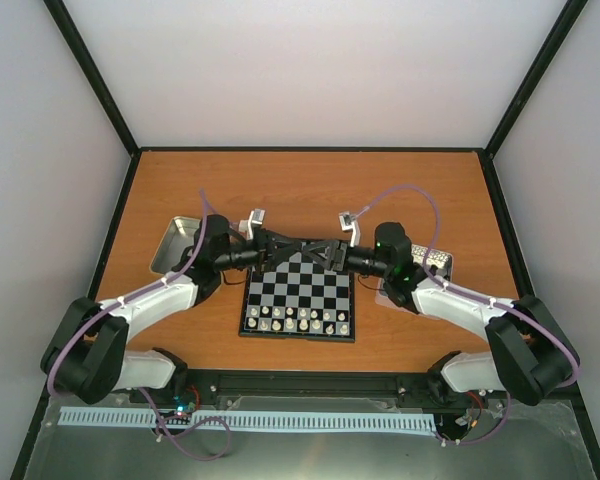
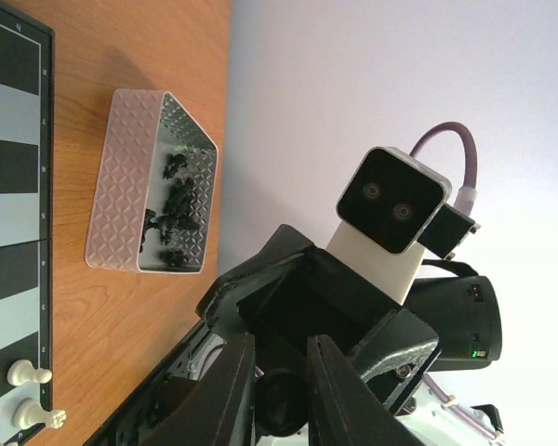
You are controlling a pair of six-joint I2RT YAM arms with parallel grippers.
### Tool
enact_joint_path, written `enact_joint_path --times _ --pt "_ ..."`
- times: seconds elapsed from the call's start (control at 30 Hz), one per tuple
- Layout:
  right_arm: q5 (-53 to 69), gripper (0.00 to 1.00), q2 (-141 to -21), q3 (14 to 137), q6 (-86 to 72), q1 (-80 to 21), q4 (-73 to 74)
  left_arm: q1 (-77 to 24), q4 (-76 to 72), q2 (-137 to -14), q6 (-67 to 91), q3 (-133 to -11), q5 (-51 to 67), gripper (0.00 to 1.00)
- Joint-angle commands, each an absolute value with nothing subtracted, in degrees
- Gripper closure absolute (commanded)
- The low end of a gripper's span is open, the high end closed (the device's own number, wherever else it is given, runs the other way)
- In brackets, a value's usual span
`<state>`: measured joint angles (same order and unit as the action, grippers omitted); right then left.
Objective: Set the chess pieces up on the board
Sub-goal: Place the chess piece on the chessboard.
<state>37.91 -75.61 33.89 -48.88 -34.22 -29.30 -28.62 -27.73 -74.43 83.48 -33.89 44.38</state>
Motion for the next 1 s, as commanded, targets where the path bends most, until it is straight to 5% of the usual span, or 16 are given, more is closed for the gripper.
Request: enact_joint_path --times 0.0,0.4,0.8,0.97 --pt "37.8 0.54 -75.2 33.0 -51.9 -35.5 -38.1 -28.5 -30.0 -72.9 85.7 -34.7 45.5 0.89" --pt "36.5 0.62 -74.7 32.4 -53.5 -37.9 -41.3 -28.5 -32.4 -71.7 88.5 -35.3 46.4 0.88" --pt "31.9 0.95 -72.0 32.2 -56.7 -38.2 -39.6 -28.5 -32.9 -71.5 88.7 -33.8 45.5 0.88" --pt "31.5 0.97 -71.4 34.9 -56.0 -38.2 -31.8 -28.5 -29.0 -71.4 85.0 -34.9 44.6 0.66"
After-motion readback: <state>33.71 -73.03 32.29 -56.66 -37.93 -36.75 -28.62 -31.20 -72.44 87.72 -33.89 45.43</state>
